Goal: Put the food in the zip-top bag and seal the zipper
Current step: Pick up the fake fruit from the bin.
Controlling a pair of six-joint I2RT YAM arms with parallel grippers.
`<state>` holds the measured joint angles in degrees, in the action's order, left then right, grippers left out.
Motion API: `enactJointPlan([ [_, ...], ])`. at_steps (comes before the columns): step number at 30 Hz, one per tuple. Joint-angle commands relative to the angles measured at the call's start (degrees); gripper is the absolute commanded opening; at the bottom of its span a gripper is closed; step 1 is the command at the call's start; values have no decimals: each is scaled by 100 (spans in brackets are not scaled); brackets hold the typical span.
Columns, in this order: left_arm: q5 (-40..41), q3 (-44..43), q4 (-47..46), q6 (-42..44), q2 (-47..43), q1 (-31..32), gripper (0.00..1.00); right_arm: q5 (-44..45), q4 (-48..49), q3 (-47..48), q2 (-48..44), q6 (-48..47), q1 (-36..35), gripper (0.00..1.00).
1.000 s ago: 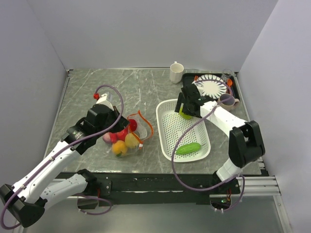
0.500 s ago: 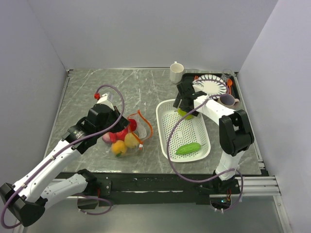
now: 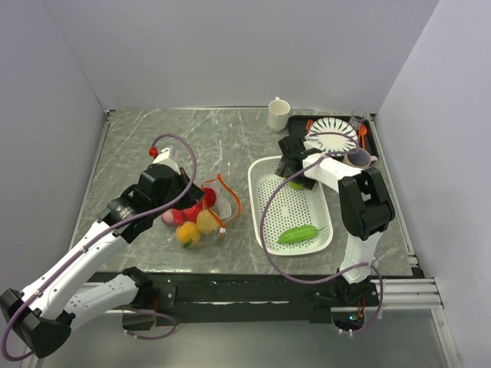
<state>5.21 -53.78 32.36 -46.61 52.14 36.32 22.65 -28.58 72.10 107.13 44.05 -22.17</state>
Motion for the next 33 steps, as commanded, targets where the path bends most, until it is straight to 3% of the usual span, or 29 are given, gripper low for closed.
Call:
enactJointPlan([
  [1,-38,-89,-160,56,-2,7,1,108,160,41,97,-28,46,96],
  [10,-91,-71,-213,64,68,16,1,-419,441,-213,-192,-581,46,81],
  [19,-117,-63,-256,73,112,7,1,-1491,924,-925,-1027,-1547,-129,77],
  [22,-126,-28,-265,64,95,7,1,-1922,785,-1022,-1168,-2013,-217,79],
  [27,-152,8,-292,47,60,16,1,-2222,669,-1083,-1274,-2357,-270,97],
  [33,-152,-10,-274,38,33,16,1,-1967,678,-987,-1318,-2024,-270,100],
])
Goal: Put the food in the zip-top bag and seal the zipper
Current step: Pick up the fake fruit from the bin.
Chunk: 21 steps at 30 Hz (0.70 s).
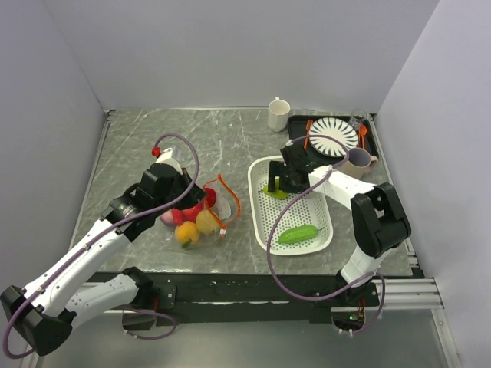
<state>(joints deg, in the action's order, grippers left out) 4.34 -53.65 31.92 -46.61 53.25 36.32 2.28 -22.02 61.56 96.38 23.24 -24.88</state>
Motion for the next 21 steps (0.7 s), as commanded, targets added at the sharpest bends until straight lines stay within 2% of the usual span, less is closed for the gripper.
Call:
enactJointPlan([
  [1,-65,-32,-230,38,-78,16,1,131,40,110,-225,170,10,100],
  [11,-3,-14,-143,29,-166,16,1,-43,514,207,-67,822,10,100],
  [15,-3,-32,-125,55,-149,7,1,96,199,462,241,962,1,100],
  [21,23,-32,-125,64,-149,7,1,132,259,295,250,989,10,96],
])
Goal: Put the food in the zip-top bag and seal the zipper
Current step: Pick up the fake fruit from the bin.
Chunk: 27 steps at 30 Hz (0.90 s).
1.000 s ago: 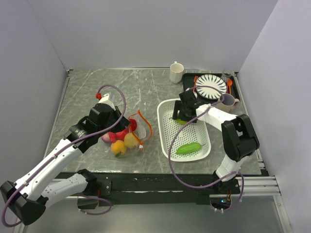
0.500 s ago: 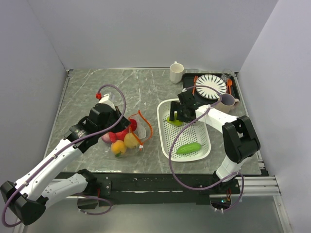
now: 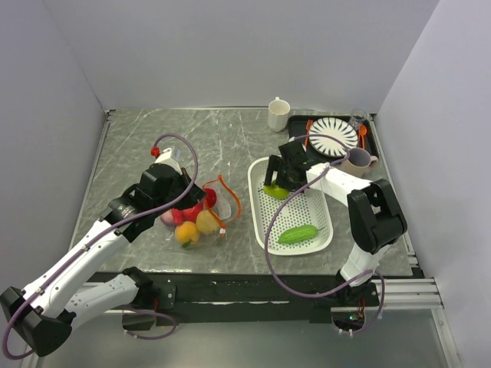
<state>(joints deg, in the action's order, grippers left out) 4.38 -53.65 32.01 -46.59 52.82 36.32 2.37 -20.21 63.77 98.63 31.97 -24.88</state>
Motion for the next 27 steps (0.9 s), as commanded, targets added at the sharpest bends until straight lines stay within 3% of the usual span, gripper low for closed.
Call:
enactJointPlan([
  [1,1,-32,-151,71,-105,7,1,167,52,66,42,134,10,95],
  [3,-25,-23,-186,53,-87,7,1,167,8,109,77,91,10,91],
  [7,-78,-5,-195,45,-79,16,1,246,-158,338,244,-67,10,72],
  [13,-16,-23,-125,36,-149,16,1,211,-221,321,297,-208,10,57],
  [17,-16,-32,-125,36,-149,16,1,141,-124,145,87,-200,19,39],
  [27,-122,-23,-230,53,-52,7,1,-9,-246,-128,-1327,-103,1,36],
])
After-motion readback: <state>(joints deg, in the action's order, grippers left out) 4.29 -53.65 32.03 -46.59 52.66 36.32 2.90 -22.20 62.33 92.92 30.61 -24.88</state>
